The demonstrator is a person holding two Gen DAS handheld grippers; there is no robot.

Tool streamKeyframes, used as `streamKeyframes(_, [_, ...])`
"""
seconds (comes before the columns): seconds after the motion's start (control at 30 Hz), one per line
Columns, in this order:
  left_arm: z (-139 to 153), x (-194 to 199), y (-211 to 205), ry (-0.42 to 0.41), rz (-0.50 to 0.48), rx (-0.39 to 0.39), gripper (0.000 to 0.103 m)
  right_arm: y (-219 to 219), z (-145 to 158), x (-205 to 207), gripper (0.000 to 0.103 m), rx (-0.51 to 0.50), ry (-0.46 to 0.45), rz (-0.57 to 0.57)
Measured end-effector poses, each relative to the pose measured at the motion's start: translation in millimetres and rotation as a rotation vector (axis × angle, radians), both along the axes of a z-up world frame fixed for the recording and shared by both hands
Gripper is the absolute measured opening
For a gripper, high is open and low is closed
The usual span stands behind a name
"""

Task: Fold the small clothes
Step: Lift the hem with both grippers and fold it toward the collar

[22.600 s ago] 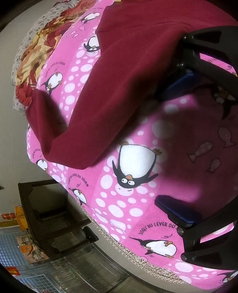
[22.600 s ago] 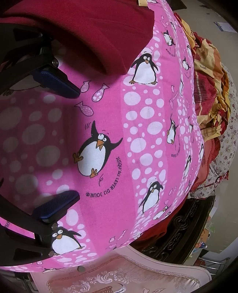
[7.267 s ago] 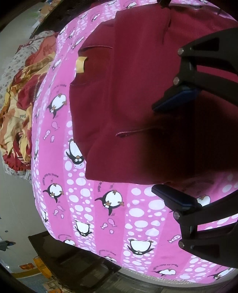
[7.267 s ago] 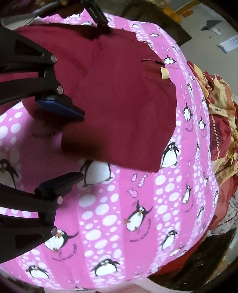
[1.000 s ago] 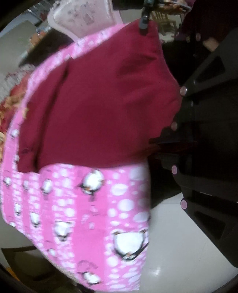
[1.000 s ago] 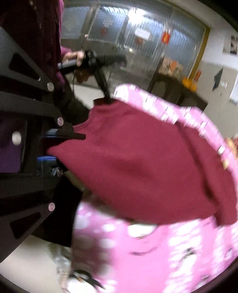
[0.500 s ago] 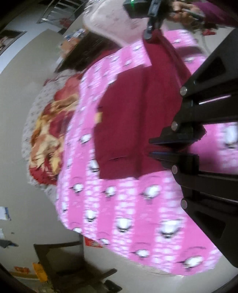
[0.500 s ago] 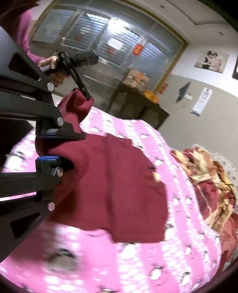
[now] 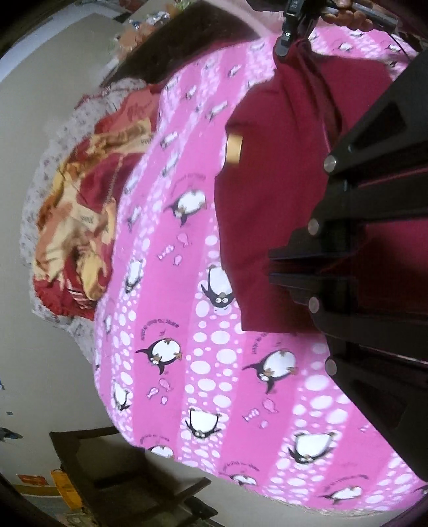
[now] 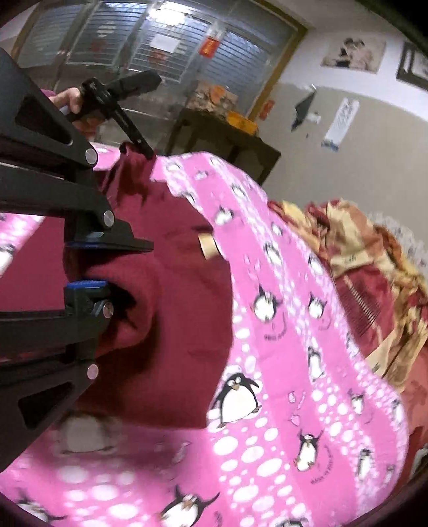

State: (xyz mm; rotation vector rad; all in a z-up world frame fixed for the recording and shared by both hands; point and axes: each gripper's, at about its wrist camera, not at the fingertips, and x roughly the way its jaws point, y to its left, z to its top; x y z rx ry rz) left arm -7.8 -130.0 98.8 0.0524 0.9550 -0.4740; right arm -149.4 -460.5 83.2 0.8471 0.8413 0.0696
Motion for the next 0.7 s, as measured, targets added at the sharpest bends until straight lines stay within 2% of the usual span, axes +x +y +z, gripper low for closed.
streamKeyframes(0.03, [-5, 6, -2, 0.006, 0.007, 0.004, 0.011, -2, -8, 8, 0.021, -0.020, 0.017, 0.006])
streamKeyframes(0.07, [-9, 11, -2, 0.007, 0.011, 0.009, 0.013, -3, -12, 13, 0.031, -0.031, 0.036, 0.012])
streamKeyframes(0.1, [-11, 14, -1, 0.002, 0.015, 0.012, 0.022, -4, -13, 15, 0.037, -0.036, 0.054, 0.016])
streamKeyframes(0.13, [-10, 17, 1, -0.005, 0.022, 0.010, 0.039, -6, -10, 12, 0.044, -0.035, 0.044, 0.015])
streamKeyframes(0.17, [-7, 18, 6, -0.011, 0.027, -0.009, 0.047, -8, -3, 8, 0.046, -0.044, 0.017, 0.003])
streamKeyframes(0.2, [-2, 19, 11, -0.019, 0.031, -0.042, 0.059, -11, 10, 0, 0.059, -0.090, -0.023, -0.032])
streamKeyframes(0.23, [3, 18, 16, -0.027, 0.034, -0.068, 0.062, -13, 20, -7, 0.073, -0.132, -0.052, -0.067])
streamKeyframes(0.27, [7, 18, 18, -0.040, 0.037, -0.071, 0.062, -16, 29, -14, 0.077, -0.162, -0.079, -0.096])
streamKeyframes(0.33, [11, 14, 14, -0.076, 0.016, -0.023, 0.062, -15, 42, -27, 0.077, -0.158, -0.139, -0.097])
streamKeyframes(0.4, [9, 6, 9, -0.110, -0.005, 0.020, 0.062, -5, 42, -26, 0.074, -0.153, -0.136, -0.043])
streamKeyframes(0.53, [-13, 2, -6, -0.087, -0.033, 0.073, 0.062, 23, 13, 7, 0.058, -0.269, 0.012, 0.072])
streamKeyframes(0.63, [-43, 16, -27, -0.028, -0.010, 0.216, 0.062, 9, -14, 40, 0.057, -0.325, 0.099, 0.004])
streamKeyframes(0.7, [-56, 26, -31, -0.002, 0.003, 0.250, 0.062, -6, -28, 49, 0.054, -0.357, 0.157, -0.083])
